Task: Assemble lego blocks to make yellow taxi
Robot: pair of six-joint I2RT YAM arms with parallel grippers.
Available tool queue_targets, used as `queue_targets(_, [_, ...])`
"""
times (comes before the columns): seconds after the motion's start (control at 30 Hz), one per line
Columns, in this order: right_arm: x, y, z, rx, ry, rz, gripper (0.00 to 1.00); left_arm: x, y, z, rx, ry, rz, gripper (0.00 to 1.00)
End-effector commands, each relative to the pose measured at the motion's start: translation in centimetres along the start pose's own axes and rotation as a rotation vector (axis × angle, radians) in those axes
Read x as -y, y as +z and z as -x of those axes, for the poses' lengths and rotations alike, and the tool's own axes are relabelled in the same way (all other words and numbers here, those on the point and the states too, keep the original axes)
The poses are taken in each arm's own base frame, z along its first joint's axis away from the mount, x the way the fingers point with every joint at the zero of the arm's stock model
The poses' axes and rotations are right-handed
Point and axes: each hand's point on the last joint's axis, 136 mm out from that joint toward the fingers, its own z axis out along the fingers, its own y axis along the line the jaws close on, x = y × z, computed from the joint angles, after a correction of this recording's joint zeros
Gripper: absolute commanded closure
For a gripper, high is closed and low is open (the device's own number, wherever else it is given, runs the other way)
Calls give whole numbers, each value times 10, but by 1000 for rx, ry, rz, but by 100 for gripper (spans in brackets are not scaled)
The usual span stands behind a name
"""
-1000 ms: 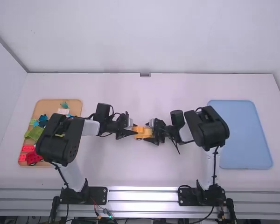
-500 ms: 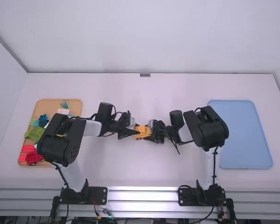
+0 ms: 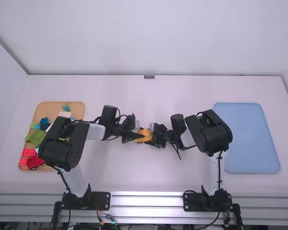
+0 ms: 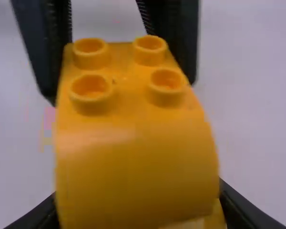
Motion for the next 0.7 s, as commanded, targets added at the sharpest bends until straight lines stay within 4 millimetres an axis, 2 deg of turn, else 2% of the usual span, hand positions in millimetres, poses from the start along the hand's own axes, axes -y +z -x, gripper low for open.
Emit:
queue_targets(0.0, [-8,-2,-19,-58,93,-26,62,3,1,-2,0,-8,-7,98])
queue_targets(0.1, [-3,-6,-20,-59,127,-92,61,4,1,-2,-2,-9,-9,98])
queue_targets(0.23, [-6,-14,-14,-20,100,-150,52,4,1,-2,-2,-10,-11,98])
queue_targets(0.27, [-5,-16,-13,-13,108,-169,48,5,2,-2,-3,-8,-13,98])
queue_targets(0.33, [-5,-22,-10,7,117,-215,30,6,2,-1,5,-7,-19,98])
queue_targets(0.47, [-5,-30,-5,36,99,-233,17,6,2,-1,4,-9,-19,98])
queue_targets(0.67, [-4,-28,1,88,81,-96,12,7,2,-1,2,-14,-21,98])
